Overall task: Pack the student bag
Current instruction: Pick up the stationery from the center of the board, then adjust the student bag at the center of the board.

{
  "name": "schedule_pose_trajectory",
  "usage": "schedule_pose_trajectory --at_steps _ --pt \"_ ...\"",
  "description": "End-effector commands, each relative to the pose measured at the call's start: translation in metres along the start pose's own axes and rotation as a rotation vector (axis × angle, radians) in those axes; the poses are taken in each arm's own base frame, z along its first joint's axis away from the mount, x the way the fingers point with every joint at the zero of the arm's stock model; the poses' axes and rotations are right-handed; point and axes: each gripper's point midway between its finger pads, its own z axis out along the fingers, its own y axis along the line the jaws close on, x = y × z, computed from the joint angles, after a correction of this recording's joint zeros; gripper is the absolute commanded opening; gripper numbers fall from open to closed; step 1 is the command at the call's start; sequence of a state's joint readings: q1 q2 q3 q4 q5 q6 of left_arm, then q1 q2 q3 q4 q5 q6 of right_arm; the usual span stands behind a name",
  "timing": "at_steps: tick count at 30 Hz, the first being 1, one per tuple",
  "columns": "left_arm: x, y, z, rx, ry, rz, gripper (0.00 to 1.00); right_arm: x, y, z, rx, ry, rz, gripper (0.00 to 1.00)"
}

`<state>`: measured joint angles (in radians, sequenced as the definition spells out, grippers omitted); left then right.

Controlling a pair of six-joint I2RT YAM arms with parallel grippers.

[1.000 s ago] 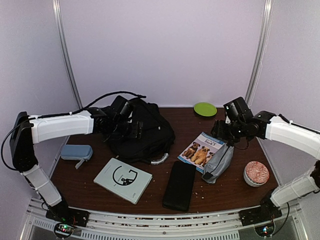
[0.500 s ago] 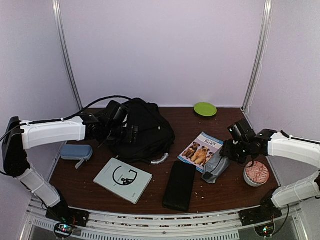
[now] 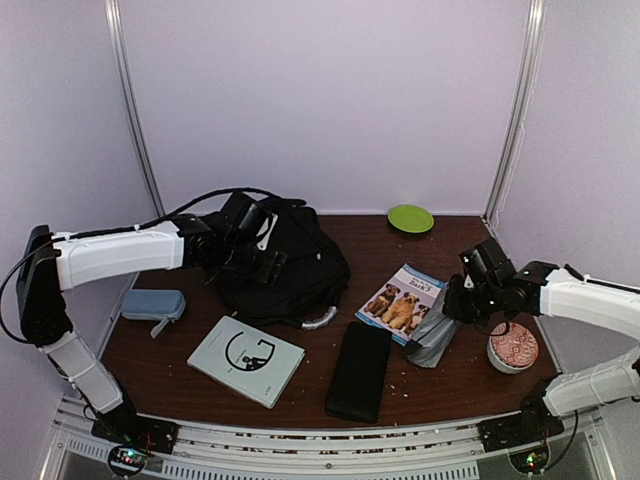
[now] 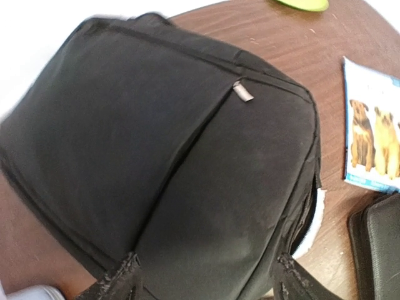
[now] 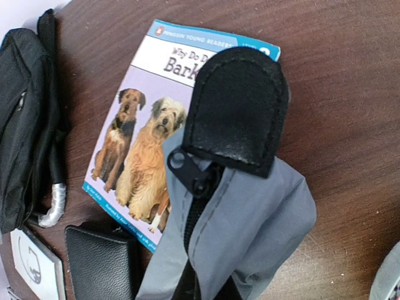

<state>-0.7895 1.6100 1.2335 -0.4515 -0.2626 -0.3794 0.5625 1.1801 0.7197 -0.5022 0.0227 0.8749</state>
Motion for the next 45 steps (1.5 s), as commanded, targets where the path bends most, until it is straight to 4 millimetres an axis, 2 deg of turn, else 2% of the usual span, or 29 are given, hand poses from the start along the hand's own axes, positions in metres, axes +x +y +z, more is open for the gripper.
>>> schedule_pose_trajectory --at_steps 1,6,12,18,24,31,33,36,38,41,45 --pt "-0.004 -0.025 0.01 0.047 0.059 0.303 0.74 -0.024 0.017 -0.038 -0.105 -0.117 -0.071 0.0" --pt "0.016 -0.062 0.031 0.016 0.132 0.595 0.78 -0.022 0.025 -0.053 -0.203 -0.14 -0.101 0.0" --pt "0.019 -0.075 0.053 -0.024 0.182 0.684 0.81 -0.022 0.032 -0.06 -0.247 -0.142 -0.121 0.0" --pt "0.014 -0.066 0.073 -0.14 0.209 0.711 0.82 -0.023 0.04 -0.067 -0.288 -0.143 -0.127 0.0" --pt "0.01 -0.061 0.081 -0.184 0.207 0.708 0.78 -0.022 0.046 -0.067 -0.319 -0.133 -0.122 0.0" --pt "0.028 -0.057 0.097 -0.179 0.27 0.724 0.73 -0.024 0.053 -0.072 -0.345 -0.132 -0.117 0.0" --pt "0.032 -0.057 0.1 -0.171 0.283 0.722 0.69 -0.025 0.053 -0.074 -0.347 -0.135 -0.117 0.0" --pt "0.033 -0.056 0.101 -0.167 0.286 0.716 0.56 -0.027 0.056 -0.078 -0.357 -0.138 -0.116 0.0" --pt "0.03 -0.055 0.099 -0.171 0.28 0.709 0.38 -0.029 0.06 -0.08 -0.37 -0.141 -0.115 0.0" --pt "0.015 -0.045 0.09 -0.207 0.246 0.65 0.02 -0.033 0.069 -0.087 -0.409 -0.153 -0.116 0.0" --pt "-0.017 -0.024 0.064 -0.189 0.185 0.473 0.0 -0.045 0.095 -0.103 -0.512 -0.187 -0.131 0.0"
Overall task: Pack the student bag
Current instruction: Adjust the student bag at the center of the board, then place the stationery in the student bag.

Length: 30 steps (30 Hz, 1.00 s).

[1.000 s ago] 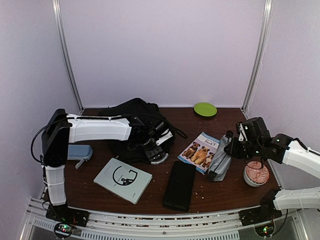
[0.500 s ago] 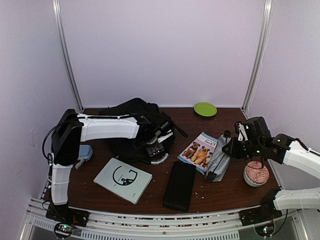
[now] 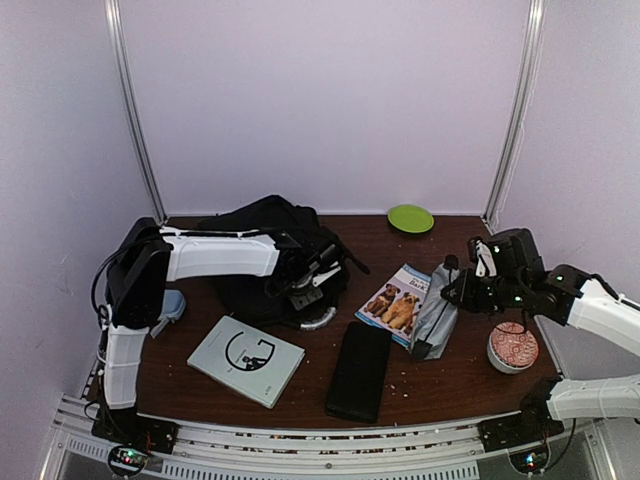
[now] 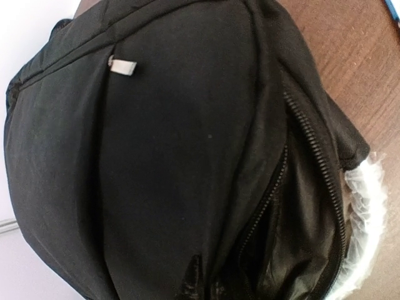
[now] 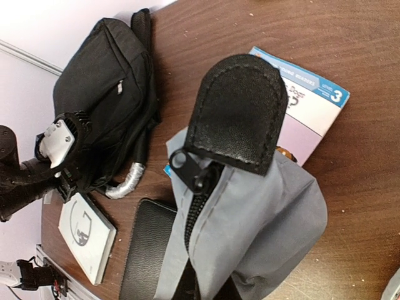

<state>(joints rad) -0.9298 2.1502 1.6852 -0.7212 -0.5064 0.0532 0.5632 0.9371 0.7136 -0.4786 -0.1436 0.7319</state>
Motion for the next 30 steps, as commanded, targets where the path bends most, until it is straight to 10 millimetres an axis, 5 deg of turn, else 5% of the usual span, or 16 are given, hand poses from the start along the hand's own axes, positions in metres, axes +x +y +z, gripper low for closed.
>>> schedule_pose_trajectory --at_steps 1,8,15,19,23,30 --pt "-0.014 0.067 -0.046 0.009 -0.106 -0.263 0.0 -0.05 0.067 -0.025 -0.241 -0.145 -0.021 0.0" --pt "-0.035 0.13 -0.127 0.172 -0.34 -0.568 0.0 -0.085 0.15 -0.043 -0.566 -0.191 -0.003 0.0" --pt "-0.059 0.148 -0.179 0.306 -0.507 -0.709 0.0 -0.086 0.23 -0.04 -0.833 -0.135 0.024 0.0" --pt "-0.069 0.147 -0.194 0.382 -0.566 -0.763 0.0 -0.081 0.247 -0.013 -0.905 -0.074 0.116 0.0" --pt "-0.07 0.139 -0.189 0.425 -0.566 -0.793 0.0 -0.089 0.26 -0.007 -1.024 -0.088 0.203 0.0" --pt "-0.065 0.123 -0.177 0.493 -0.568 -0.87 0.0 -0.086 0.236 0.05 -0.982 -0.118 0.378 0.0"
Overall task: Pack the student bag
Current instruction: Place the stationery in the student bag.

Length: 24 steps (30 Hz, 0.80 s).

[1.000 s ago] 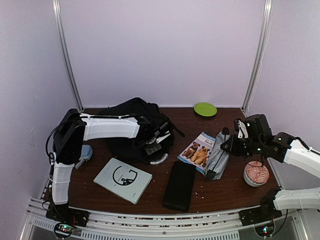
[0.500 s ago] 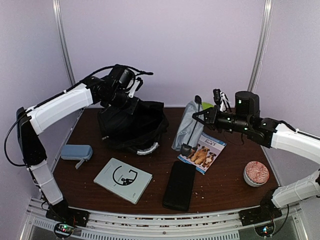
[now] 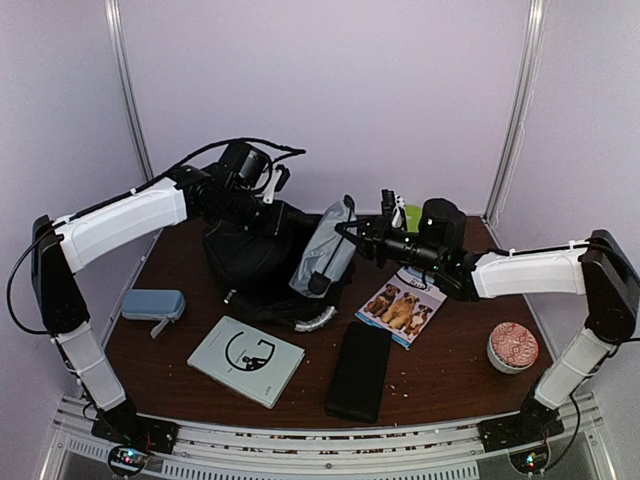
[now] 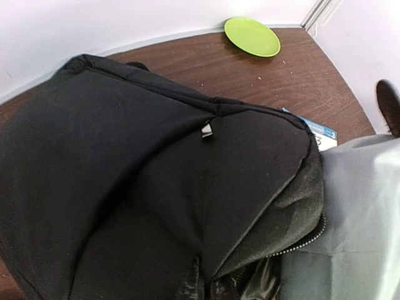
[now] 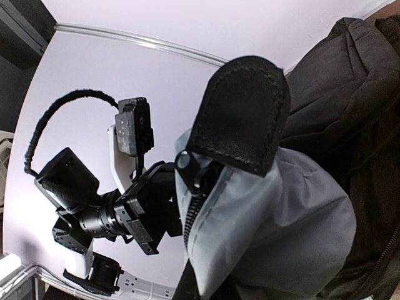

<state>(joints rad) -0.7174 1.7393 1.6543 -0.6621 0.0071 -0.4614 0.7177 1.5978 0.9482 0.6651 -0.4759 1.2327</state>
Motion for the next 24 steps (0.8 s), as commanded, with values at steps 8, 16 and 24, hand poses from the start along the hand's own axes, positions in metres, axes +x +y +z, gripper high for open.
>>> schedule_pose_trajectory --at_steps 8,16,24 --pt "-0.027 -0.022 -0.011 0.146 -0.186 -0.193 0.0 -0.009 -0.056 0.002 -0.018 -0.167 0.151 0.0" --pt "-0.024 -0.033 0.015 0.205 -0.179 -0.308 0.0 0.002 -0.104 0.006 0.035 -0.179 0.241 0.0" --pt "-0.026 -0.042 0.019 0.236 -0.18 -0.332 0.0 0.003 -0.116 0.03 0.13 -0.104 0.218 0.0"
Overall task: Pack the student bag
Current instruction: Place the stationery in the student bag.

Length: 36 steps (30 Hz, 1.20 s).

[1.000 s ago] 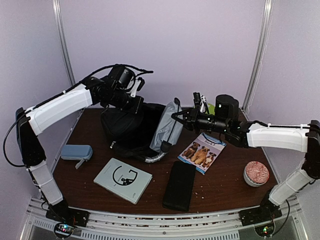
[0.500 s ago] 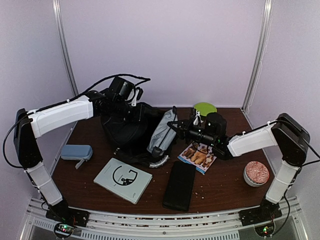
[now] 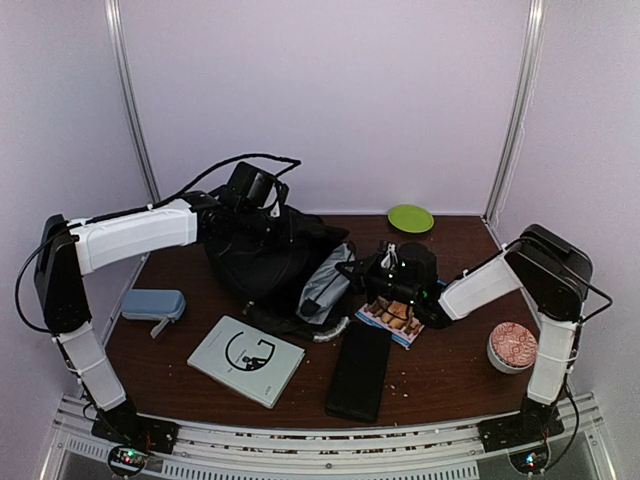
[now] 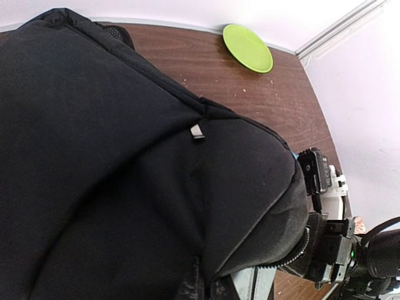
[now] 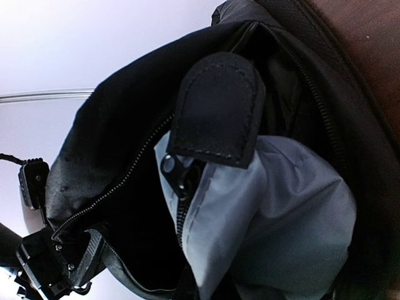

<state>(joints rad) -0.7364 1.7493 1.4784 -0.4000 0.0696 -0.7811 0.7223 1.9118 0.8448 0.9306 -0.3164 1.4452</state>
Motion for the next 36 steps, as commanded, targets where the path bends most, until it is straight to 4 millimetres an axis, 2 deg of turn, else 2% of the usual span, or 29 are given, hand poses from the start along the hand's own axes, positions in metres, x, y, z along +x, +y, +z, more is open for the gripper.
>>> schedule_pose_trajectory --at_steps 1,4,6,8,10,12,15,17,22,28,31,34,36 --pt "-0.033 -0.041 -0.011 0.154 -0.126 -0.03 0.0 -0.004 0.024 0.015 -0.018 0.035 -0.047 0.0" --pt "-0.03 -0.04 -0.01 0.157 -0.122 -0.04 0.0 0.0 0.012 0.012 0.088 0.076 -0.096 0.22" --pt "-0.029 -0.039 -0.008 0.154 -0.125 -0.044 0.0 0.003 0.008 0.004 0.15 0.091 -0.129 0.42" --pt "-0.029 -0.038 -0.007 0.152 -0.129 -0.048 0.0 0.004 0.002 -0.006 0.229 0.101 -0.158 0.56" --pt "-0.029 -0.037 -0.006 0.148 -0.132 -0.049 0.0 0.006 -0.007 -0.019 0.328 0.113 -0.191 0.64" --pt "-0.03 -0.037 -0.006 0.148 -0.136 -0.049 0.0 0.008 -0.008 -0.029 0.398 0.134 -0.232 0.66" --pt "-0.03 -0.038 -0.005 0.151 -0.136 -0.048 0.0 0.015 -0.006 -0.039 0.447 0.163 -0.273 0.66" --pt "-0.03 -0.038 -0.005 0.154 -0.134 -0.049 0.0 0.024 -0.003 -0.04 0.449 0.191 -0.276 0.66" --pt "-0.028 -0.041 -0.006 0.175 -0.124 -0.052 0.0 0.047 -0.001 -0.02 0.454 0.277 -0.288 0.65" --pt "-0.032 -0.048 -0.017 0.195 -0.141 -0.045 0.0 0.054 -0.015 0.004 0.435 0.284 -0.21 0.61" --pt "-0.033 -0.053 -0.022 0.211 -0.141 -0.043 0.0 0.054 -0.019 0.015 0.425 0.279 -0.183 0.47" --pt "-0.035 -0.057 -0.028 0.227 -0.146 -0.044 0.0 0.048 -0.013 0.021 0.403 0.247 -0.195 0.2" --pt "-0.036 -0.06 -0.035 0.238 -0.152 -0.049 0.0 0.045 0.005 0.024 0.335 0.229 -0.22 0.0"
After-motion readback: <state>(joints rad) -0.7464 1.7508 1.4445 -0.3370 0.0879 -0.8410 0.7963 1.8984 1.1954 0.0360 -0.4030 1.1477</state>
